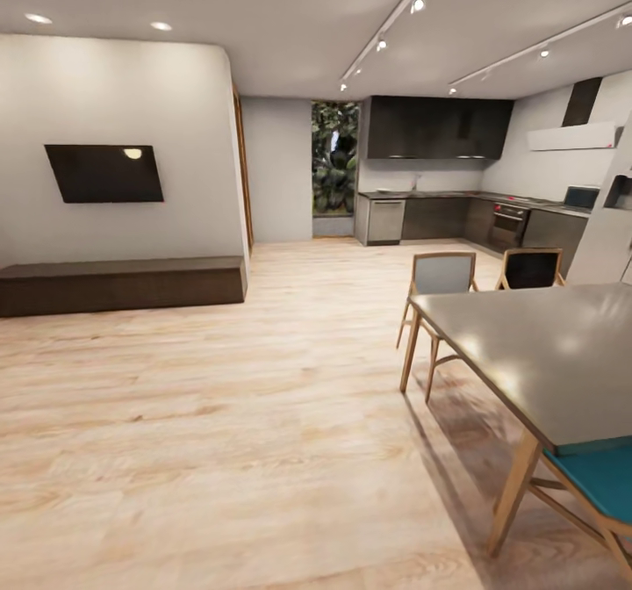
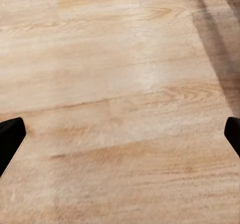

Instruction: In the kitchen, take the Vidalia onion out of the sink, dice it on the chopping board with the paring knife, put the diced onion into the bowl on the countertop, then place both the paring knife and the chopping board into the sink.

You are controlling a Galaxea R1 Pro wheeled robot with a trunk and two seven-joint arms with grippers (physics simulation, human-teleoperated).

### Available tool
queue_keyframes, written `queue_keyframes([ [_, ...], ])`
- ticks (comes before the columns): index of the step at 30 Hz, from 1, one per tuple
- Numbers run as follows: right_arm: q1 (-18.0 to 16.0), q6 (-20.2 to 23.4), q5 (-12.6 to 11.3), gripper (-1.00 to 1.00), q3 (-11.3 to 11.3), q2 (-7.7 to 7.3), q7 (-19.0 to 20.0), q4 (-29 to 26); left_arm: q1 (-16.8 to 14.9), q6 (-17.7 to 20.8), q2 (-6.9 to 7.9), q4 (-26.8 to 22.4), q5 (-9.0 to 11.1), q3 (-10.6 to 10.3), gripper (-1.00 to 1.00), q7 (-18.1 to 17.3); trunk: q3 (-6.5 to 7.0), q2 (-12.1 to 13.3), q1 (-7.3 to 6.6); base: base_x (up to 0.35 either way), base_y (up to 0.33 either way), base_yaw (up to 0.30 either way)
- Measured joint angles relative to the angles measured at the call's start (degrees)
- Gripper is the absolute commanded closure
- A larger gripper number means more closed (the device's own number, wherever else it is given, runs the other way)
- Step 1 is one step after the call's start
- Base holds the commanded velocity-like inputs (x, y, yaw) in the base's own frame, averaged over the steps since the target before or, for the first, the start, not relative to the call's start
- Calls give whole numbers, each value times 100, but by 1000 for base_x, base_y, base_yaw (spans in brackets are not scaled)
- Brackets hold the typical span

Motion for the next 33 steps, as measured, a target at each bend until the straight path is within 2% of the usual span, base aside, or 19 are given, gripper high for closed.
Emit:
queue_keyframes([
  [14,0,0,0,-100,4,0,0,0,0,-1,6,0,0,-1,-100,0,0,0,0,321,94,0],
  [33,0,1,0,-100,8,7,0,0,0,-1,6,0,0,-1,-100,0,0,0,0,336,5,0],
])
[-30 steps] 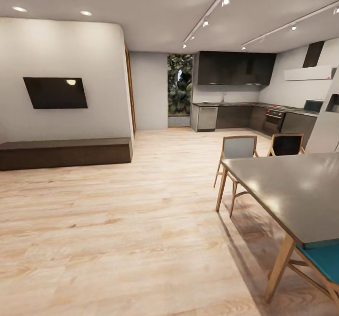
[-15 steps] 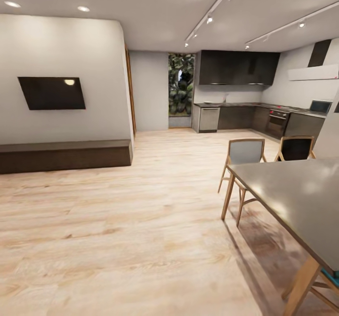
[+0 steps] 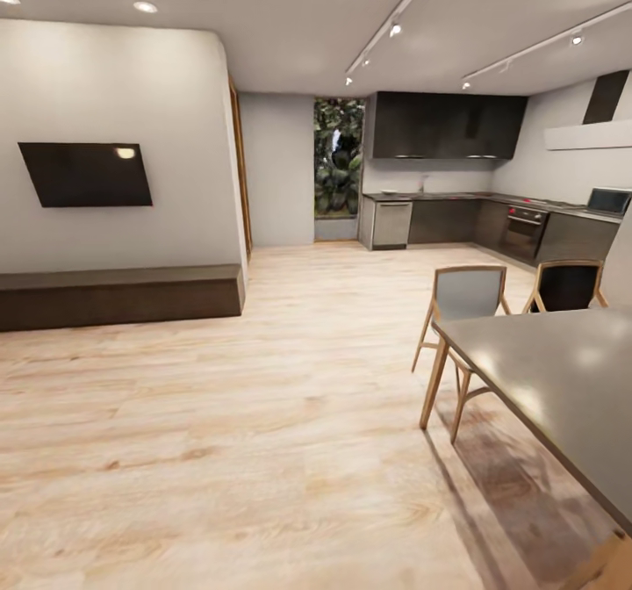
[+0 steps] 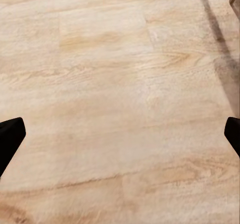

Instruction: In the kitchen, take the Vidalia onion out of the sink, dice it on the chopping board with the paring knife, put the diced onion into the bowl on the countertop, then place both the paring knife and the chopping board into the sink.

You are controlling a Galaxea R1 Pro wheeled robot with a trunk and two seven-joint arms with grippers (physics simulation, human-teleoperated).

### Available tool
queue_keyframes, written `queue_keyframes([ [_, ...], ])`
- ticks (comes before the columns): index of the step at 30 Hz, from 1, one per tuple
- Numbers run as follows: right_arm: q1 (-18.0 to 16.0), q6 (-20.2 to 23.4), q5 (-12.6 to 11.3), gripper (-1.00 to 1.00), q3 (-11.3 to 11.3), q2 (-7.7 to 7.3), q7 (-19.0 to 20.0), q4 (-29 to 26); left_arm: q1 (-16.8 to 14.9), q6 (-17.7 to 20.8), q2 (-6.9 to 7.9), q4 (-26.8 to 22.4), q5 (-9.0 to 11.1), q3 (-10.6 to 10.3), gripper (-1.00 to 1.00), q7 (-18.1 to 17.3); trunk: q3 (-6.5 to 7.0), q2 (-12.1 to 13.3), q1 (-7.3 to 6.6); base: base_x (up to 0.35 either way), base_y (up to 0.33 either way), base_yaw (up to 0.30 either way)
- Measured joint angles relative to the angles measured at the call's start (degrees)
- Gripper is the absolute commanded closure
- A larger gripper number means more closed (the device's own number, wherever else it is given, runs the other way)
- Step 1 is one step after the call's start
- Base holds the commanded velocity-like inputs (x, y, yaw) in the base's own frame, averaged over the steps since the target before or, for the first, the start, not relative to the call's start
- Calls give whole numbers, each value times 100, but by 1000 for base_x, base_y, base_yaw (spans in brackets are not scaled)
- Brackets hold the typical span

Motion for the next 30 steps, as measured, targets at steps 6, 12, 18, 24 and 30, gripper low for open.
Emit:
queue_keyframes([
  [6,0,3,0,-100,0,2,0,0,0,1,-4,0,0,0,-100,0,0,0,0,344,0,0],
  [12,0,3,0,-100,0,2,0,0,0,-1,-2,0,0,0,-100,0,0,0,0,344,0,0],
  [18,0,4,0,-100,0,2,0,0,0,1,-2,3,0,0,-100,0,0,0,0,344,39,0],
  [24,0,7,0,-100,0,2,0,0,0,0,-1,31,0,0,-100,0,0,0,0,344,70,0],
  [30,0,7,0,-100,0,2,0,0,0,1,-4,35,0,0,-100,0,0,0,0,344,73,0],
])
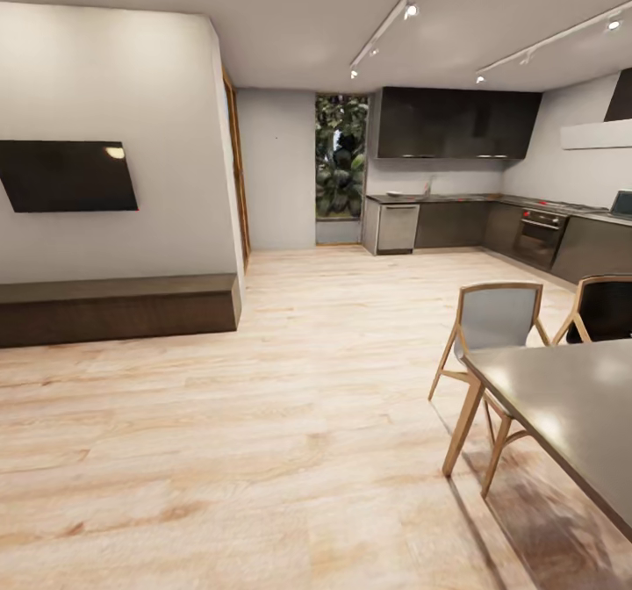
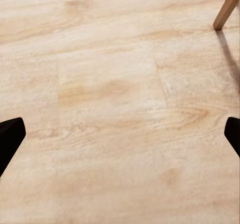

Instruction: In the kitchen, take the Vidalia onion out of the sink, dice it on the chopping board with the paring knife, put the diced onion into the bowl on the countertop, then place both the paring knife and the chopping board into the sink.

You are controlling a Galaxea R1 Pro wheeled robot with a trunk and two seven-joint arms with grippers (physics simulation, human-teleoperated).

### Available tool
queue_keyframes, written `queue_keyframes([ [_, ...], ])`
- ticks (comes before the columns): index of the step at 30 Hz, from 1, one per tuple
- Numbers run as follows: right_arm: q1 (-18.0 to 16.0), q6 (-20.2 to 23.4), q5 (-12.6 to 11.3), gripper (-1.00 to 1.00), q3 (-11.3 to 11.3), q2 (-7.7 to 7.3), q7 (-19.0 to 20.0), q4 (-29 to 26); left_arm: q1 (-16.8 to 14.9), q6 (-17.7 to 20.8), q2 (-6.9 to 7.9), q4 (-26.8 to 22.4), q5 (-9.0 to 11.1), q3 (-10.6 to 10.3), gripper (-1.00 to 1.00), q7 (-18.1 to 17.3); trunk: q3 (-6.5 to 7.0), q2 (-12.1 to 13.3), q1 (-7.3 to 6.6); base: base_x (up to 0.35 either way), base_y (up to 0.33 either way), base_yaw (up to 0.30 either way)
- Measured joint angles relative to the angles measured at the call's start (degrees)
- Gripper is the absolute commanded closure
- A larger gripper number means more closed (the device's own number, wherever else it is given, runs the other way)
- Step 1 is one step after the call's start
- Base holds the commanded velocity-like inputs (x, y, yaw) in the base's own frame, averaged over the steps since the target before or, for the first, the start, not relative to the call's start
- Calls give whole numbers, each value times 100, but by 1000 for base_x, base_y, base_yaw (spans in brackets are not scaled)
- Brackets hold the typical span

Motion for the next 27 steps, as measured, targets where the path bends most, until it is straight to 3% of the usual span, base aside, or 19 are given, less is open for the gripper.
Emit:
queue_keyframes([
  [27,0,-6,0,-100,0,0,0,0,0,-7,6,0,0,-1,-100,0,0,0,0,344,61,0],
])
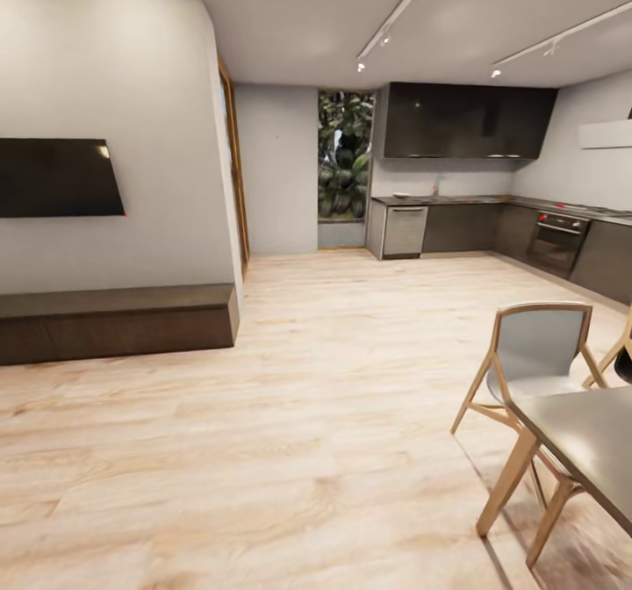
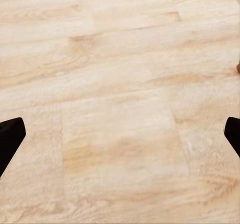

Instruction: In the kitchen, take the Vidalia onion out of the sink, dice it on the chopping board with the paring knife, put the diced onion into the bowl on the countertop, then place both the paring knife and the chopping board into the sink.

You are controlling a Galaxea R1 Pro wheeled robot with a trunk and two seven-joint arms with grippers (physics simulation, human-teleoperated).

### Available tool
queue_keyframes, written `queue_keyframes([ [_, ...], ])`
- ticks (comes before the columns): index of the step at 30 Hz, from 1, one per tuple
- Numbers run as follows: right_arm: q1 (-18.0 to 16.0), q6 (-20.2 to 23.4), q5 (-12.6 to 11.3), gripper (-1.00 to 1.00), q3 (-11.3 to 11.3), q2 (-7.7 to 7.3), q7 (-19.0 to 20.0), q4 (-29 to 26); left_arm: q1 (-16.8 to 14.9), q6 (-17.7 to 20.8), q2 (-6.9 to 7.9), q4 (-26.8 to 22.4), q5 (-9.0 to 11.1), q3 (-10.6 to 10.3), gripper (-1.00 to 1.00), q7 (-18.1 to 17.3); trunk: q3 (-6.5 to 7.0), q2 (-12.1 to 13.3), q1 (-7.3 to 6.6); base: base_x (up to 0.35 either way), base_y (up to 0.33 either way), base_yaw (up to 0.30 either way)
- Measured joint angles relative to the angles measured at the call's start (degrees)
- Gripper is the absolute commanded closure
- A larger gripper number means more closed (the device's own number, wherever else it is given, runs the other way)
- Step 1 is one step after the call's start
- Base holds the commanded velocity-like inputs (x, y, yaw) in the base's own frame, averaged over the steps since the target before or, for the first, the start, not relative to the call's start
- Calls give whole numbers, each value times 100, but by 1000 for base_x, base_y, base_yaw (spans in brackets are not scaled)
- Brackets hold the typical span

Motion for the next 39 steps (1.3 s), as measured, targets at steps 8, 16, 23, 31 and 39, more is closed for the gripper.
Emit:
queue_keyframes([
  [8,0,5,2,-100,0,0,0,-1,0,0,0,0,0,0,-100,0,0,0,0,344,1,0],
  [16,0,1,2,-100,0,0,0,-1,0,2,0,0,0,0,-100,0,0,0,0,344,0,0],
  [23,0,3,0,-100,0,0,0,0,0,1,0,0,-1,0,-100,0,0,0,0,344,0,0],
  [31,0,5,0,-100,0,0,0,1,0,0,0,0,0,0,-100,0,0,0,0,344,0,0],
  [39,0,3,1,-100,0,0,0,0,0,-1,-4,0,-2,0,-100,0,0,0,0,344,0,0],
])
